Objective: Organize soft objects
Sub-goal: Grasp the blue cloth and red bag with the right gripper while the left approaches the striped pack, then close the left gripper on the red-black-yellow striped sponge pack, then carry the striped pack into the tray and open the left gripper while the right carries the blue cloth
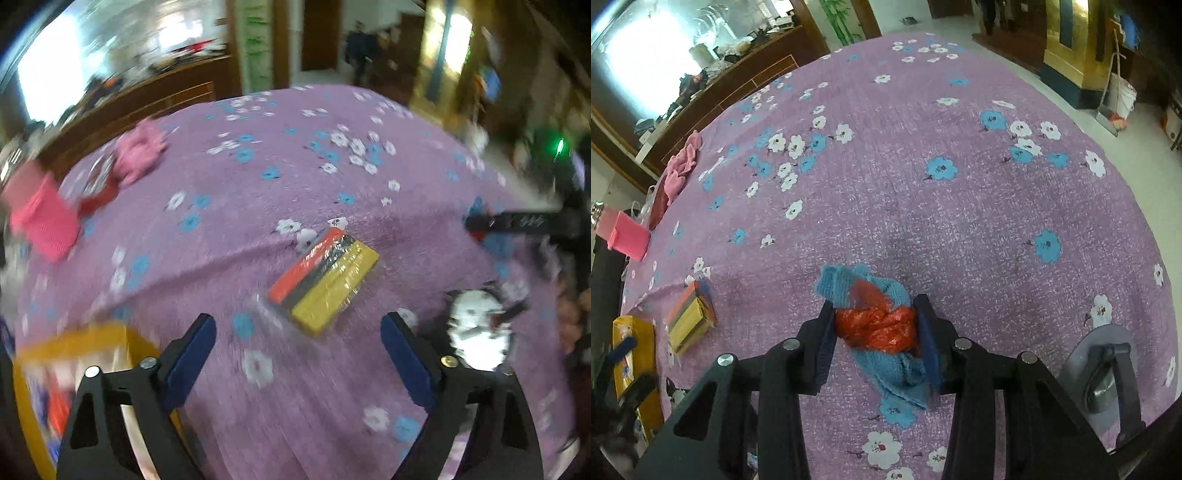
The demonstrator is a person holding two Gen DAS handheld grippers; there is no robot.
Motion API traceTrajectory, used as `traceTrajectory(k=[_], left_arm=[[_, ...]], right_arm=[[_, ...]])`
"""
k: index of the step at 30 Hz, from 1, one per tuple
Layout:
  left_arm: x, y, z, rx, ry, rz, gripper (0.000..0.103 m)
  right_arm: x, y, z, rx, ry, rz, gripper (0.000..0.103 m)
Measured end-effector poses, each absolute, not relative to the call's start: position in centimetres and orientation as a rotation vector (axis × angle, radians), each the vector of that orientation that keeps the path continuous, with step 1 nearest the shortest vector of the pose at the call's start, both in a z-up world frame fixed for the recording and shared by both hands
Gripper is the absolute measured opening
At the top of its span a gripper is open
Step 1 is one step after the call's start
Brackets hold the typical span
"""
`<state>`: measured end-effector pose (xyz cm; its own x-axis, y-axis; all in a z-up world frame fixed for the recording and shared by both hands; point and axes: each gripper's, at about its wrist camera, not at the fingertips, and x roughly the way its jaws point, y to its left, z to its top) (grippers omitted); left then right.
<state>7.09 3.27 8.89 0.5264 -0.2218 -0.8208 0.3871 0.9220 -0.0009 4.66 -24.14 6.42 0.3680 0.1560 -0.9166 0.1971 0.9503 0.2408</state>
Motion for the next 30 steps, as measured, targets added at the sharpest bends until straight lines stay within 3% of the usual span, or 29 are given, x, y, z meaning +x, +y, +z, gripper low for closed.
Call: traceTrajectory(k=[8, 12, 15, 18, 30], left_arm=[[11.3, 0.0, 5.6, 0.41, 1.022, -0.503, 0.088], [12.7, -0.3, 5.1, 0.394, 1.025, -0.554, 0.089], [13.5, 0.2, 4.3, 0.345, 1.052, -0.581, 0.081], [13.4, 0.2, 4.5, 0.362, 1.047, -0.564, 0.05], [10.4, 0.4, 6.4, 0.277, 1.016, -0.459, 0.046]], right_arm=[[5.1, -24.6, 6.1, 0.367, 1.194, 0.009, 0.039], [5.2, -24.6, 5.9, 0.361, 1.191, 0.015, 0.039], [5.0, -24.4, 6.0, 0.362, 1.197, 0.016, 0.04], [4.8, -24.1, 6.0, 0.347, 1.203, 0.016, 0.04], [4.6, -23.0, 6.0, 0.257, 1.237, -0.004, 0.04]])
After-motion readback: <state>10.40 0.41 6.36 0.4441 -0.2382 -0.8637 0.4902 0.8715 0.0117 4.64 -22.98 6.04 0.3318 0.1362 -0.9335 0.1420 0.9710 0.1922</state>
